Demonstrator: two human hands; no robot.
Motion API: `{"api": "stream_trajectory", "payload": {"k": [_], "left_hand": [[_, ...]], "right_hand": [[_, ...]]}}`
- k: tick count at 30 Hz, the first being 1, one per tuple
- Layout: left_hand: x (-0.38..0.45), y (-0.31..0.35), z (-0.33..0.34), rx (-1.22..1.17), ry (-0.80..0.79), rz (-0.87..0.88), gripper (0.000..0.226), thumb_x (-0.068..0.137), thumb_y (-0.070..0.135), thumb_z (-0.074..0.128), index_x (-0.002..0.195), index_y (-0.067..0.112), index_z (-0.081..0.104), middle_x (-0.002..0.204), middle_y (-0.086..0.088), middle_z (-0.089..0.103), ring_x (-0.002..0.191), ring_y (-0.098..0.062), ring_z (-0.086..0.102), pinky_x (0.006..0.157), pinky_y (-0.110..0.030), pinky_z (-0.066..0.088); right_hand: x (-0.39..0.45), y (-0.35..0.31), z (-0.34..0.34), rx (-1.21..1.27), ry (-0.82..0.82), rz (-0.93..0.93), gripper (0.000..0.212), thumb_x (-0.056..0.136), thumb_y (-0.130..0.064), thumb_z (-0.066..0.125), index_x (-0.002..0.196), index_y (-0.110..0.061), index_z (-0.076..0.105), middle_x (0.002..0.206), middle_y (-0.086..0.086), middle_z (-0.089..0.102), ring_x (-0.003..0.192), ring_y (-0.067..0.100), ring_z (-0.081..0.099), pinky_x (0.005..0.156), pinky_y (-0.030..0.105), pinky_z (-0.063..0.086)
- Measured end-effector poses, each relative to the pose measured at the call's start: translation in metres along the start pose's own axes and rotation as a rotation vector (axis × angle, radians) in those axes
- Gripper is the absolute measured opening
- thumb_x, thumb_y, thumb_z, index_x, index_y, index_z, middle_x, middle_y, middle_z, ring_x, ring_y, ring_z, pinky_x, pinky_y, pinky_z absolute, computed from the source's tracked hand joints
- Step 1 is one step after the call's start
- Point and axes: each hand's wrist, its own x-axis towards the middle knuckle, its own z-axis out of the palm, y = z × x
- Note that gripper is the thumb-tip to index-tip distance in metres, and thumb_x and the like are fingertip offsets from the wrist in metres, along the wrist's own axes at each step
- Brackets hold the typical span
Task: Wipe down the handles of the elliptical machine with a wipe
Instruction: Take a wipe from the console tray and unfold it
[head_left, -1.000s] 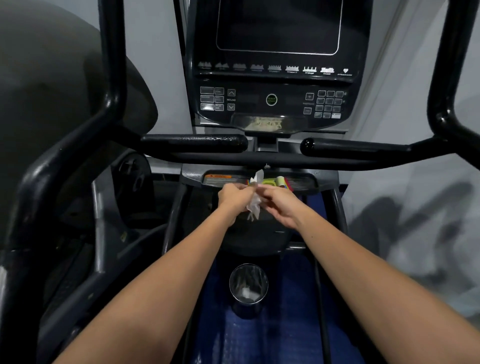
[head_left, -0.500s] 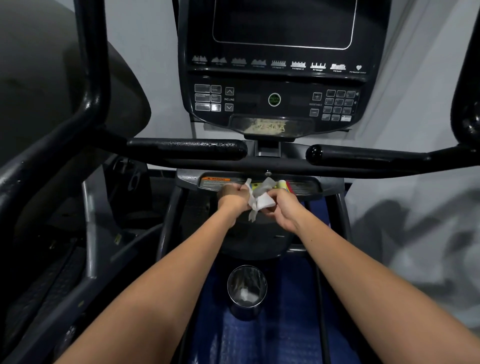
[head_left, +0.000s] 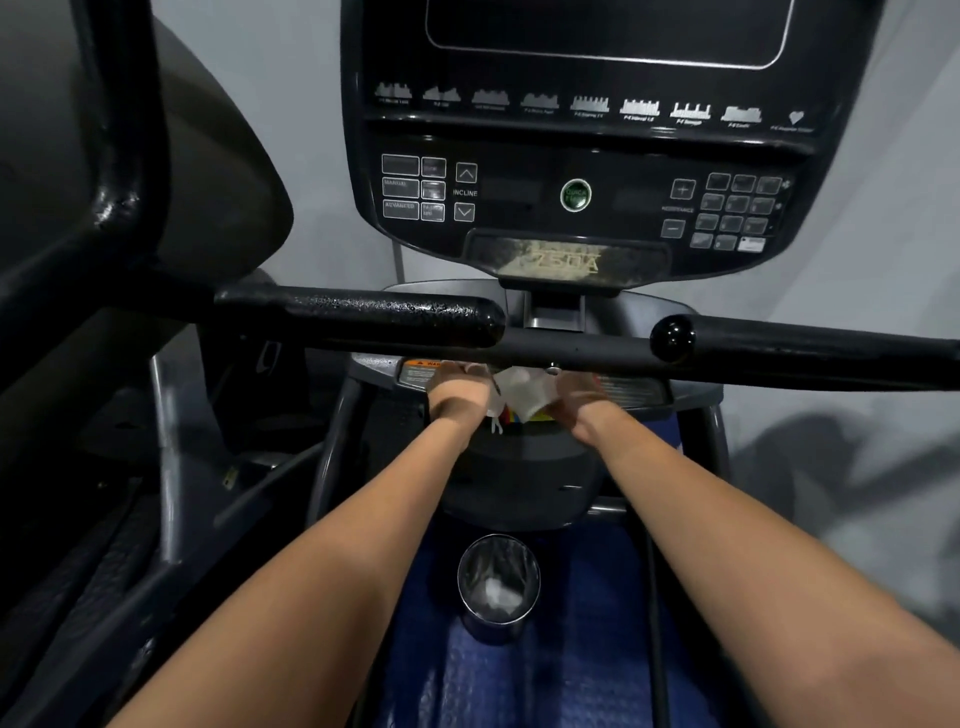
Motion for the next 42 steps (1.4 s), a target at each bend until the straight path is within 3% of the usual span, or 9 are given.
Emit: {"api": "stream_trajectory", "payload": {"k": [3,7,14,15,18,21,29,38,42], "left_hand": [[0.012,-0.005,0.004,-0.006,-0.055,-0.012,0.015,0.1,0.011,0.043,0.091,0.011,0.054,0.096,-0.012,0.057,0.112,-0.028,0.059,0.086,-0.031,0.045],[0.012,-0.004,0.004,0.054,0.008,-0.006,0.025,0.101,0.014,0.043,0.11,-0.002,0.061,0.117,-0.021,0.062,0.116,-0.032,0.056,0.092,-0.031,0.04],[0.011,0.004,0.002,0.155,-0.033,0.032,0.025,0.101,0.015,0.042,0.116,0.003,0.057,0.121,-0.011,0.06,0.123,-0.025,0.052,0.093,-0.022,0.037],[0.009,0.005,0.001,0.147,-0.055,0.023,0.019,0.102,0.015,0.041,0.109,0.007,0.057,0.116,-0.008,0.058,0.121,-0.021,0.052,0.088,-0.018,0.034],[0.0,0.004,0.0,0.107,-0.02,0.037,0.019,0.103,0.024,0.045,0.103,0.01,0.058,0.11,-0.008,0.056,0.109,-0.019,0.054,0.086,-0.025,0.039],[-0.018,0.004,-0.003,0.017,0.048,0.055,0.03,0.1,0.028,0.051,0.115,0.005,0.062,0.107,-0.005,0.06,0.093,-0.017,0.052,0.076,-0.024,0.037],[-0.067,-0.003,-0.029,-0.112,0.053,-0.053,0.029,0.092,0.033,0.054,0.102,0.012,0.07,0.106,-0.008,0.068,0.094,-0.03,0.069,0.084,-0.031,0.056],[-0.139,-0.028,-0.085,-0.264,0.074,-0.032,0.018,0.093,0.012,0.058,0.077,0.017,0.063,0.082,-0.004,0.069,0.075,-0.02,0.071,0.075,-0.036,0.062],[-0.183,-0.043,-0.121,-0.244,0.052,0.014,0.022,0.092,0.018,0.046,0.106,0.021,0.063,0.113,-0.002,0.065,0.095,-0.021,0.065,0.077,-0.035,0.057]], "right_hand": [[0.019,0.012,-0.001,-0.275,0.107,-0.047,0.008,0.091,-0.01,0.061,0.084,-0.012,0.064,0.101,0.014,0.067,0.097,0.028,0.064,0.087,0.042,0.054],[0.015,0.011,-0.002,-0.628,0.224,-0.168,0.029,0.097,-0.018,0.056,0.117,0.0,0.068,0.123,0.02,0.065,0.119,0.034,0.058,0.102,0.037,0.043],[-0.009,0.014,-0.013,-1.18,0.091,-0.152,0.035,0.105,-0.02,0.041,0.122,0.004,0.062,0.139,0.022,0.054,0.131,0.034,0.048,0.104,0.033,0.038],[-0.011,0.014,-0.014,-1.161,0.034,-0.09,0.034,0.105,-0.02,0.039,0.117,0.004,0.062,0.142,0.022,0.05,0.134,0.033,0.045,0.106,0.033,0.036],[-0.005,0.025,-0.006,-0.208,0.149,-0.144,0.024,0.097,-0.014,0.04,0.101,-0.004,0.061,0.117,0.013,0.061,0.117,0.024,0.055,0.098,0.034,0.044],[-0.021,0.029,0.0,-0.943,0.2,-0.594,0.024,0.078,-0.014,0.065,0.102,-0.013,0.07,0.106,-0.002,0.065,0.097,0.012,0.057,0.085,0.022,0.047],[-0.074,0.046,0.001,-0.568,-0.139,-0.416,0.061,0.068,-0.002,0.087,0.124,-0.006,0.062,0.111,0.0,0.063,0.103,0.014,0.059,0.073,0.01,0.049],[-0.16,0.064,0.01,-0.625,-0.019,-0.469,0.008,0.09,-0.02,0.067,0.083,-0.019,0.07,0.076,-0.009,0.065,0.072,0.004,0.056,0.068,0.024,0.042],[-0.211,0.069,0.024,-0.5,-0.031,-0.425,0.017,0.086,-0.016,0.055,0.069,-0.016,0.055,0.074,0.0,0.054,0.075,0.016,0.049,0.071,0.035,0.038]]}}
